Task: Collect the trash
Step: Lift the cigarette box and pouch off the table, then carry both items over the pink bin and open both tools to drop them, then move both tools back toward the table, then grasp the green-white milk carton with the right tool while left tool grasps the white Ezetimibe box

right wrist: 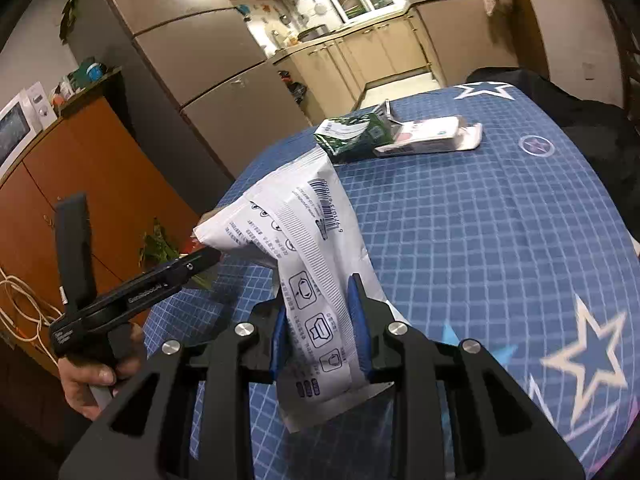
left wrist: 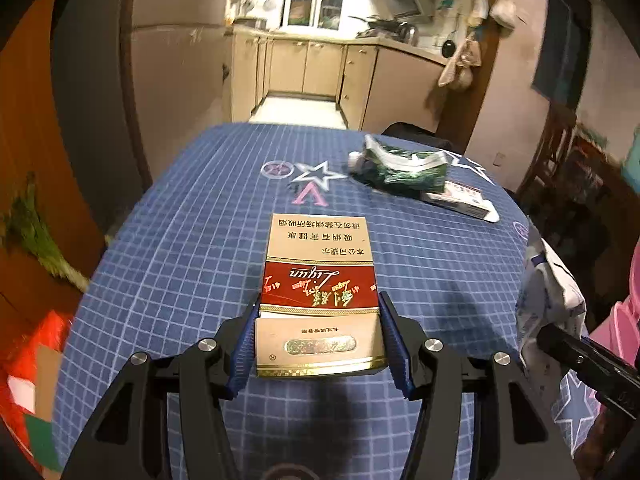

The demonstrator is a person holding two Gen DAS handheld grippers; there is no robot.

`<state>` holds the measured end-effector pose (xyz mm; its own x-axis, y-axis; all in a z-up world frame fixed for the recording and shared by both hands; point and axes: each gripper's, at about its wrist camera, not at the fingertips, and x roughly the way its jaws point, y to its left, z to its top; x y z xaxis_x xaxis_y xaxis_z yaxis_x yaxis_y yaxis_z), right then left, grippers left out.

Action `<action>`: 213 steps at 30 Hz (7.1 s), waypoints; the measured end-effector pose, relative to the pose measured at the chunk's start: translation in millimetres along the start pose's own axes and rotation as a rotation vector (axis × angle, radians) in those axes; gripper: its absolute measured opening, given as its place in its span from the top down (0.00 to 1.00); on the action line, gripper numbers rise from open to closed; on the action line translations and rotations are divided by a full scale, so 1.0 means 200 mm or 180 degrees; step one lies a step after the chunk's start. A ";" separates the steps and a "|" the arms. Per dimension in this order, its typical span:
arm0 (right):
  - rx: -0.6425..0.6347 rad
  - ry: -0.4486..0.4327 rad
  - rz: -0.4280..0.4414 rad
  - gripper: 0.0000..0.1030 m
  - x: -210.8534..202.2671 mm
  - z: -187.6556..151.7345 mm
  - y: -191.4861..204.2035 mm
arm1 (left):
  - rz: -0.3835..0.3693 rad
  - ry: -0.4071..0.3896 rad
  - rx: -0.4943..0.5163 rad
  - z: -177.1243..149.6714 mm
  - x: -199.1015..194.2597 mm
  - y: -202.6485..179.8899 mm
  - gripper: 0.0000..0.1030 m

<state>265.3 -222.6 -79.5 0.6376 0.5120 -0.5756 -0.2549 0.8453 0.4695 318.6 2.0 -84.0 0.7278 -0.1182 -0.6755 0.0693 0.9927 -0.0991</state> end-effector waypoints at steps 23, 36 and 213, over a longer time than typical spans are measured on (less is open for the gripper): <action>-0.0050 -0.0357 -0.0339 0.75 -0.45 -0.18 -0.06 | -0.0135 -0.0204 0.0708 -0.13 -0.20 -0.55 0.45; 0.0014 -0.0561 -0.0465 0.75 -0.62 -0.21 -0.13 | -0.0206 -0.0296 0.0930 -0.15 -0.27 -0.72 0.45; -0.3098 0.2405 -0.0696 0.05 1.37 0.90 0.14 | 0.0225 -0.0356 -0.1591 0.23 0.46 0.43 0.18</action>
<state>562.4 -86.2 -103.3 0.2401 0.0339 -0.9701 -0.8329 0.5205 -0.1880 424.0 77.4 -121.2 0.7894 -0.0207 -0.6136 -0.2972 0.8616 -0.4114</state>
